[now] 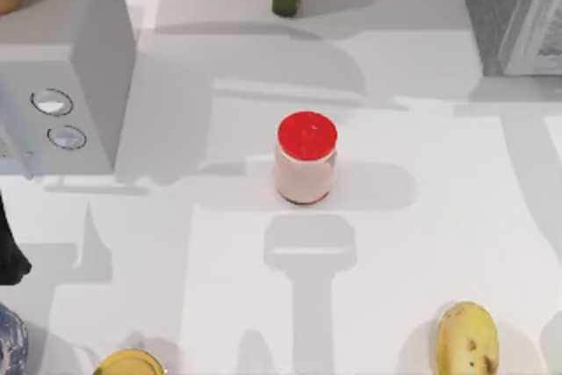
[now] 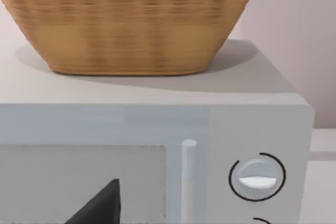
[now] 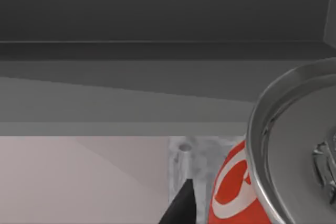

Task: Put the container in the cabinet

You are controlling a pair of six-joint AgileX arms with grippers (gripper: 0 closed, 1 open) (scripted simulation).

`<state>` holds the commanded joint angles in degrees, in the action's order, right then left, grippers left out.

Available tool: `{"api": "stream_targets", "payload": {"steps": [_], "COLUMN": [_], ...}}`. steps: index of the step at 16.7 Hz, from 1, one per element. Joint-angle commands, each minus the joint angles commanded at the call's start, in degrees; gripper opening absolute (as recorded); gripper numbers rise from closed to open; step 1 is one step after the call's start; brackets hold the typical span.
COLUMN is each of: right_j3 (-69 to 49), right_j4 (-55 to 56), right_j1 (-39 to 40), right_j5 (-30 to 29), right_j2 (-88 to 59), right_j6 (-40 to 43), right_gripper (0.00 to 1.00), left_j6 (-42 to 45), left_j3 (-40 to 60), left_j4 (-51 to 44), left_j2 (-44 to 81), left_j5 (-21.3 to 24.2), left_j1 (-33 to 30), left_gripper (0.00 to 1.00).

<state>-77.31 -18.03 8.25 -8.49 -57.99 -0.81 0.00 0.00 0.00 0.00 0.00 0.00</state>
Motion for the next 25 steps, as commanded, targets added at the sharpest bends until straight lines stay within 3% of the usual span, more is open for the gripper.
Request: {"api": "stream_targets", "payload": {"steps": [7,17,25], "right_j3": [-20.54,-23.11,-39.02], "right_j4": [-5.55,-6.22,-10.31], "right_j1": [2.22,2.15,1.03], "right_j5": [-2.49,-2.71,-1.74], "right_j2": [-16.46,-18.46,-30.45], "right_j6": [-0.18,-0.33,-0.31], "right_gripper": [0.0,0.0,0.0], "left_j6": [0.0,0.0,0.0], "left_j3": [0.0,0.0,0.0], "left_j4": [0.0,0.0,0.0], "left_j2": [0.0,0.0,0.0], "left_j5": [0.0,0.0,0.0], "left_j1": [0.0,0.0,0.0], "left_gripper": [1.0,1.0,1.0]}}
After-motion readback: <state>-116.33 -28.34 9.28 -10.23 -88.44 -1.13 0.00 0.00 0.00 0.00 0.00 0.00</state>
